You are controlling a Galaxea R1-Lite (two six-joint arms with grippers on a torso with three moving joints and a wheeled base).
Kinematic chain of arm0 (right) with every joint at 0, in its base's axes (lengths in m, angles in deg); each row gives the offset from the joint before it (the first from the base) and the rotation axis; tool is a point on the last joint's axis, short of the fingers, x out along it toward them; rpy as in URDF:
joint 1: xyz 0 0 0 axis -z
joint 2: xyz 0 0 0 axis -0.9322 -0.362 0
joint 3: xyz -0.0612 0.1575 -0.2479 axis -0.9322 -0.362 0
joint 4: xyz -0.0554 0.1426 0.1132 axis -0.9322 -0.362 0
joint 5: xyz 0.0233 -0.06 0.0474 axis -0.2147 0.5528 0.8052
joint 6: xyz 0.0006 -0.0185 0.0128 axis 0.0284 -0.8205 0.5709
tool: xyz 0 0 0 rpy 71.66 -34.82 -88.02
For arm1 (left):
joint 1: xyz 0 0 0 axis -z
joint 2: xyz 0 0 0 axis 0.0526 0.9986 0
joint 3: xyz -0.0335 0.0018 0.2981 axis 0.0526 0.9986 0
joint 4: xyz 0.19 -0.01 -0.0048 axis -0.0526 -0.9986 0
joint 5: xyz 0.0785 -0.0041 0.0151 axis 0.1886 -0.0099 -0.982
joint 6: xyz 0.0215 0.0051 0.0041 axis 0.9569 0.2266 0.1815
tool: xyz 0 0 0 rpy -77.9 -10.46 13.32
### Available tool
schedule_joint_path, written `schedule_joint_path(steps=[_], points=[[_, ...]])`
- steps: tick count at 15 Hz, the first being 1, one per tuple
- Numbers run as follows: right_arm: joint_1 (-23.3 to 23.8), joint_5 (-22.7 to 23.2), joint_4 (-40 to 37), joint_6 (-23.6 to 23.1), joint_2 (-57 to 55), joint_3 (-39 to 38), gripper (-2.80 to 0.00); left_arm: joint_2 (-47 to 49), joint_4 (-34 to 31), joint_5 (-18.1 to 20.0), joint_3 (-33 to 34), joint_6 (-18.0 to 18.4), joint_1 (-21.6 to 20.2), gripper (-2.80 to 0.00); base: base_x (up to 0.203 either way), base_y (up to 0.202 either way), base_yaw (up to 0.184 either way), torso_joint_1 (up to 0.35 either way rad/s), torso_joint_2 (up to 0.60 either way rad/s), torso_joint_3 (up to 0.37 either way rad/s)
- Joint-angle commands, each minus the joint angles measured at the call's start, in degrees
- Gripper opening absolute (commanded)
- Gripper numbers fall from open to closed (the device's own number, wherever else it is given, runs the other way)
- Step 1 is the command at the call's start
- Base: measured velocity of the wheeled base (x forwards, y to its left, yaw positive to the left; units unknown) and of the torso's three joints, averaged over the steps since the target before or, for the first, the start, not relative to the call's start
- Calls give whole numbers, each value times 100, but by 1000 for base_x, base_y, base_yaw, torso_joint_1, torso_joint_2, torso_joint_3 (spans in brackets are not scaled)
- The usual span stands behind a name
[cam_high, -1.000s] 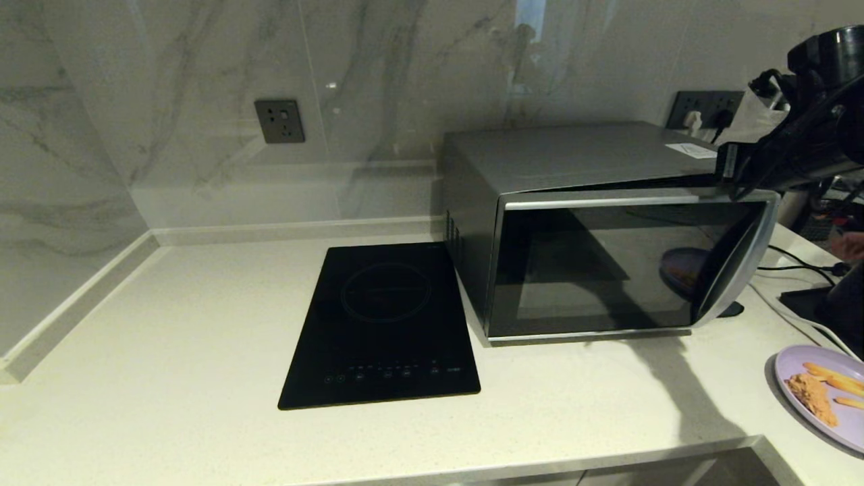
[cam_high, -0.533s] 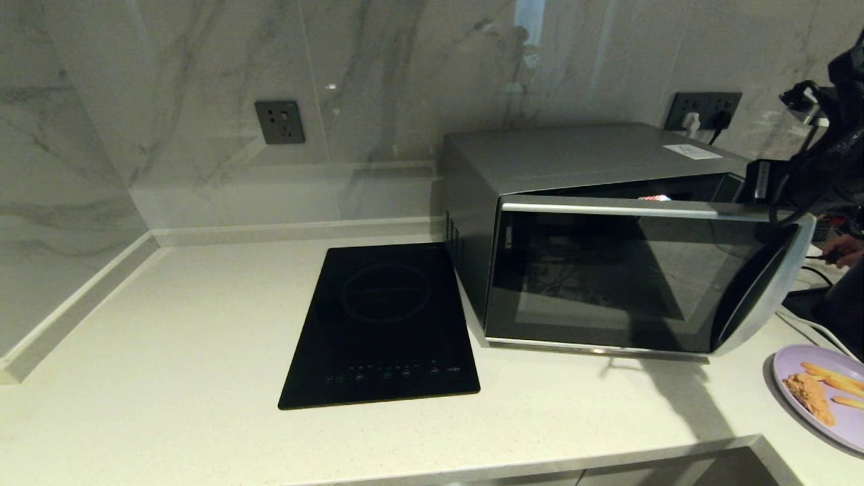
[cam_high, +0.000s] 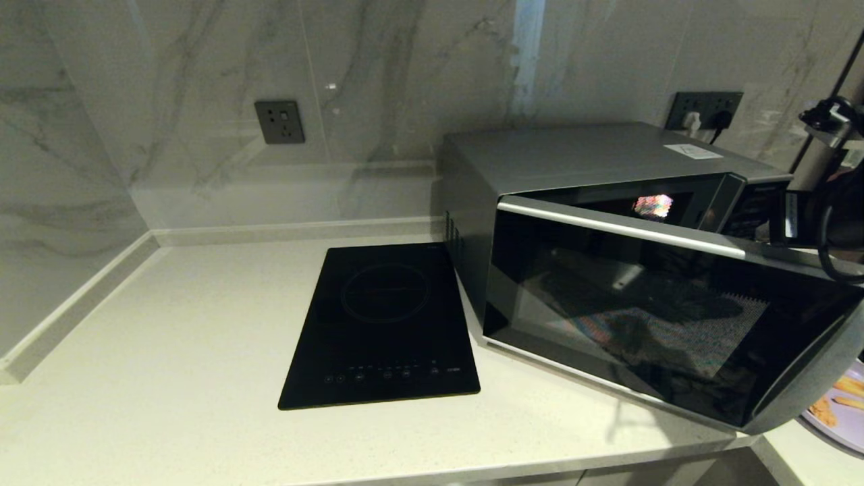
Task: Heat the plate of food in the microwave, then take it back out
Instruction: Open the microwave oven
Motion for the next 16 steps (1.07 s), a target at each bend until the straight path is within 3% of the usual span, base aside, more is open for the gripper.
schedule_joint_path(steps=[1, 7, 11, 16], points=[[-275, -34, -188, 9, 468, -149, -280, 4, 4, -5, 0, -12, -1, -280, 0, 0, 0, 0, 0, 0], [-1046, -195, -900, 246, 1094, -318, -280, 4, 4, -5, 0, -5, -1, -280, 0, 0, 0, 0, 0, 0], [-2152, -290, -1500, 938, 1337, -490, -280, 4, 4, -5, 0, -3, -1, -280, 0, 0, 0, 0, 0, 0], [-3420, -533, -1581, 1780, 1226, -694, -280, 4, 4, -5, 0, -3, -1, -280, 0, 0, 0, 0, 0, 0]])
